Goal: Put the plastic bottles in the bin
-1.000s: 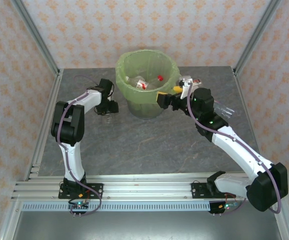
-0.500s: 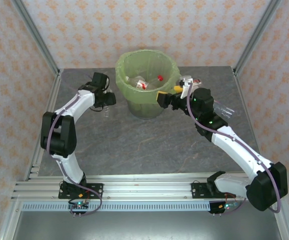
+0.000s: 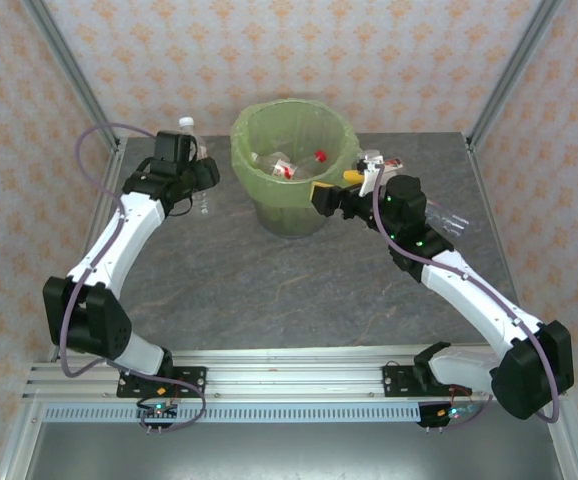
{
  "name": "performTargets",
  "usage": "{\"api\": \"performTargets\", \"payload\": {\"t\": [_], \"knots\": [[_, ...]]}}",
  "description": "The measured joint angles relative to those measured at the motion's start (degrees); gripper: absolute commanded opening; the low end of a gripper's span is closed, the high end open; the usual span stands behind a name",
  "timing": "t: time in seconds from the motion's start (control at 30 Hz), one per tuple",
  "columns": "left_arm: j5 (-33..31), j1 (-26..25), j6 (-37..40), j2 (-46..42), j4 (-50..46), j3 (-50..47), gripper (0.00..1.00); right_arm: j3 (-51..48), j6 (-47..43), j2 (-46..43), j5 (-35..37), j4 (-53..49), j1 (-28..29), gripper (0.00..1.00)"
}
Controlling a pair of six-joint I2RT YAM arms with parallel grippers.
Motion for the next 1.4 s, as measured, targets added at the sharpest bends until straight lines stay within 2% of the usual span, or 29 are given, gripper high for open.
{"api": "performTargets", "payload": {"t": [0.3, 0.47, 0.67, 0.8, 0.9, 1.17, 1.4], "knots": [[0.74, 0.0, 0.02, -5.79, 4.0, 1.09, 0.6, -3.82, -1.05, -1.14, -2.86, 2.43, 0.0, 0.99], [4.57, -0.57, -0.22, -6.45, 8.35, 2.29, 0.6, -4.24, -1.09, -1.81, -3.28, 3.3, 0.0, 0.99], [11.21, -3.5, -1.25, -5.6, 12.83, 5.55, 0.6, -4.35, -1.49, -2.99, -3.26, 3.69, 0.0, 0.99], [17.88, -4.44, -3.54, -2.23, 17.97, 10.1, 0.6, -4.39, -1.53, -3.78, -3.23, 3.76, 0.0, 0.99], [20.26, -5.46, -4.61, 1.14, 20.55, 13.31, 0.6, -4.57, -1.51, -4.2, -3.21, 3.8, 0.0, 0.99], [19.65, -10.78, 0.5, 12.28, 17.27, 25.31, 0.59, -6.16, -1.42, -5.88, -1.01, 4.17, 0.0, 0.99], [18.78, -12.33, 7.15, 20.61, 9.57, 35.56, 0.59, -7.65, -1.42, -8.17, 4.28, 4.02, 0.0, 0.99]]}}
